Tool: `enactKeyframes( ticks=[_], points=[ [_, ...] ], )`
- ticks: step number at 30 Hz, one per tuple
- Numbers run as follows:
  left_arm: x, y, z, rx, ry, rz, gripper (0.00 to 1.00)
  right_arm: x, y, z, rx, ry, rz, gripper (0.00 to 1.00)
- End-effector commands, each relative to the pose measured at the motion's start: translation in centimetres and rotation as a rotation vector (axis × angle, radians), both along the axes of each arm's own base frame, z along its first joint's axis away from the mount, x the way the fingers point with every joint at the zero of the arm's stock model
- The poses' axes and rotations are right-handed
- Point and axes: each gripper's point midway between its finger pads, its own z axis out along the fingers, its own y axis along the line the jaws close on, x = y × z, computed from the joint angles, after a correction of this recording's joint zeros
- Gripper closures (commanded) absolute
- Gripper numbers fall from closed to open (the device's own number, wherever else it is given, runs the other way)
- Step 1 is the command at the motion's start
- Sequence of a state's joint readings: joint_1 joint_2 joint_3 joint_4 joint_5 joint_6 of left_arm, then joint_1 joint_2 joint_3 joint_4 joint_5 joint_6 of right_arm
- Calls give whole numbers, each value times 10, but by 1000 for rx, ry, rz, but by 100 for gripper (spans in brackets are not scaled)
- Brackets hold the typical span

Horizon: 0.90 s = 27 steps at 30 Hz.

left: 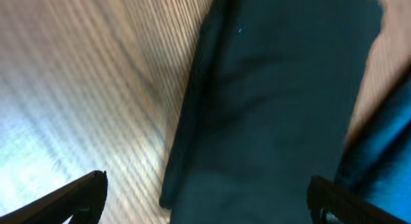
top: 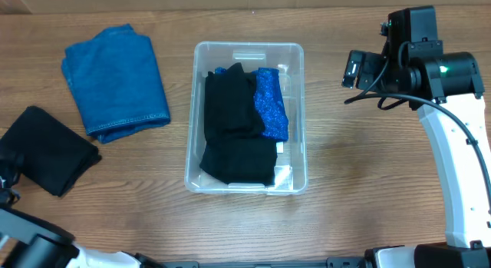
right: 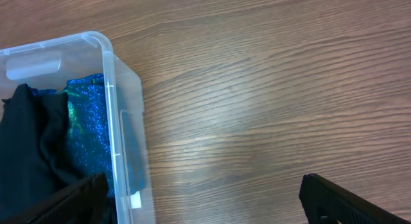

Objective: Pack container
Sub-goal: 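Grasp the black cloth on the left with the left gripper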

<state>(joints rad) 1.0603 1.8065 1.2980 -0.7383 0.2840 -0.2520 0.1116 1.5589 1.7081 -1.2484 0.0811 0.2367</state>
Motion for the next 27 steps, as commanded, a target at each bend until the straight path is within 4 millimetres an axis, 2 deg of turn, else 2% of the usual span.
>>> enactKeyframes(
  ticks=[1,3,5,6,7,9,10,11,12,13,15,18,19,21,23,24,25,26,27],
  points=[
    [32,-7,-30,-61,-131,-194,0,1,0,2,2,-8,5,0],
    [43,-13,-51,-121,-180,-222,0,1,0,2,2,-8,4,0],
    [41,-18,-67,-162,-162,-219,0,0,0,2,2,-7,4,0],
    [43,-20,-69,-178,-173,-222,0,0,0,2,2,-7,4,0],
    [49,-24,-64,-194,-215,-233,6,0,0,2,2,-7,4,0],
    [64,-35,-48,-251,-344,-264,54,-1,0,1,2,0,5,0],
    [67,-41,-42,-282,-381,-265,60,-2,0,0,1,4,5,0],
    [66,-46,-39,-317,-383,-248,77,-3,0,0,0,10,5,0],
    [65,-48,-36,-324,-380,-246,89,-3,0,-1,0,11,6,0],
    [64,-50,-31,-327,-381,-244,96,-4,0,-1,-2,11,9,0],
    [70,-52,6,-299,-449,-248,96,-4,0,-1,-2,12,8,0],
    [78,-67,99,-148,-559,-291,96,-4,-1,-1,-2,12,8,0],
    [80,-76,119,-115,-583,-317,96,-4,-1,-1,-2,12,8,0],
    [90,-120,178,-16,-655,-434,96,-4,-1,-1,-2,12,8,0],
    [100,-188,225,63,-726,-621,96,-4,-1,-1,-1,15,6,0],
    [105,-236,245,114,-771,-786,96,-4,-1,-1,3,14,-1,0],
    [105,-269,255,155,-802,-914,96,-4,-1,-1,6,12,-7,0],
    [103,-328,265,217,-849,-1143,96,-3,-1,0,16,10,-25,0],
    [101,-357,265,261,-858,-1266,96,-3,-3,0,16,10,-29,0]
  ],
)
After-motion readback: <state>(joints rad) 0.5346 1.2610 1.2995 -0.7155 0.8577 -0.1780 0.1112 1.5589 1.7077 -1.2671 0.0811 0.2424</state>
